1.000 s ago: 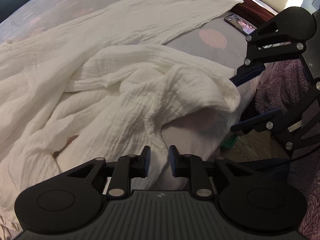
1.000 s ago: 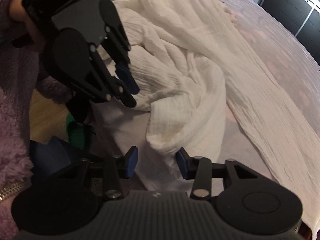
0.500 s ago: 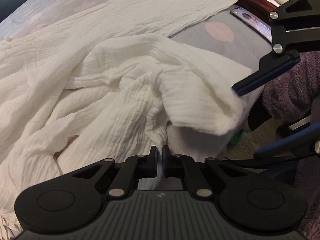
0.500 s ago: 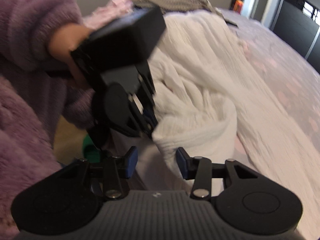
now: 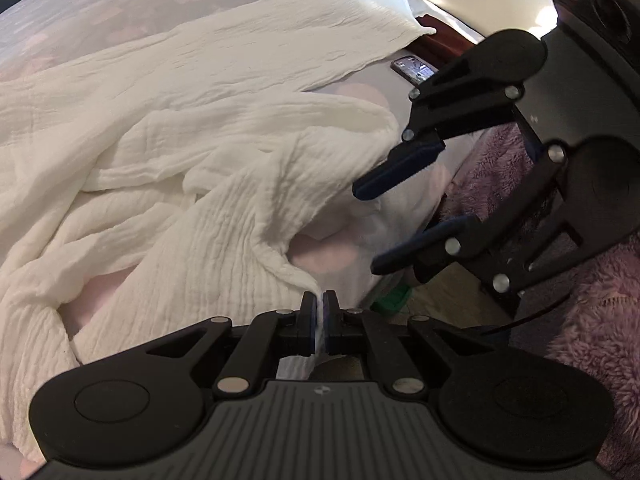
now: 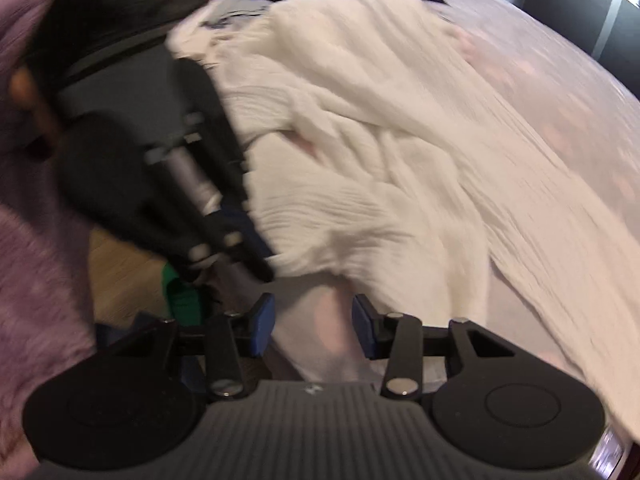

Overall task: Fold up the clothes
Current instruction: 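Grasp the muslin with the right tool while the left tool holds its edge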

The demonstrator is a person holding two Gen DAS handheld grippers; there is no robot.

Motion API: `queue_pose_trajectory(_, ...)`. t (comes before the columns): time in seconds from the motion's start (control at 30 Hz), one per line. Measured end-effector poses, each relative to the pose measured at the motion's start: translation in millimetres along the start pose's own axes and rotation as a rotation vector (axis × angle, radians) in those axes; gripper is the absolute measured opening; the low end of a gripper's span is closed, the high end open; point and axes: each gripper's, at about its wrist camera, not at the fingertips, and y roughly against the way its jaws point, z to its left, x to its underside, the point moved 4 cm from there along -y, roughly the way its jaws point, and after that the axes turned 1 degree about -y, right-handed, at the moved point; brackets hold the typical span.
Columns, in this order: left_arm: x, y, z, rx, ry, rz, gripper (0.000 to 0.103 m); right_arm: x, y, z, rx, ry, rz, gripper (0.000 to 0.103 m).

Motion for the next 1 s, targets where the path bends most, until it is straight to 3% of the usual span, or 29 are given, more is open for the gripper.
queue_pose_trajectory(0.17,4,-6,5,-0.001,0.032,0.016,0.007,-10,-9,0,-0.053,-0.083,-0.01,0.037)
queue_pose_trajectory(0.23,7,-2,8,-0.004,0.039,0.013,0.018,-13,-15,-2,-0.061,-0.129,-0.013,0.037)
queue_pose_trajectory(0.37,16,10,20,-0.044,0.084,0.003,0.043,-11,-35,-12,-0.148,-0.369,0.025,0.038)
queue_pose_trajectory(0.7,40,44,83,-0.366,0.334,-0.122,0.043,-15,-74,-7,-0.131,-0.441,0.102,0.038)
queue_pose_trajectory(0.87,57,52,106,-0.419,0.443,-0.128,0.043,-19,-87,-5,-0.112,-0.425,0.107,0.037)
queue_pose_trajectory(0.9,59,53,109,-0.442,0.454,-0.127,0.044,-20,-89,-4,-0.109,-0.417,0.104,0.033)
queue_pose_trajectory(0.93,59,53,113,-0.469,0.46,-0.125,0.044,-20,-90,-4,-0.103,-0.407,0.102,0.015)
queue_pose_trajectory(0.97,60,53,116,-0.493,0.462,-0.125,0.044,-21,-90,-5,-0.102,-0.404,0.102,0.009)
queue_pose_trajectory(1.0,59,53,118,-0.508,0.463,-0.124,0.044,-21,-89,-6,-0.104,-0.406,0.101,0.008)
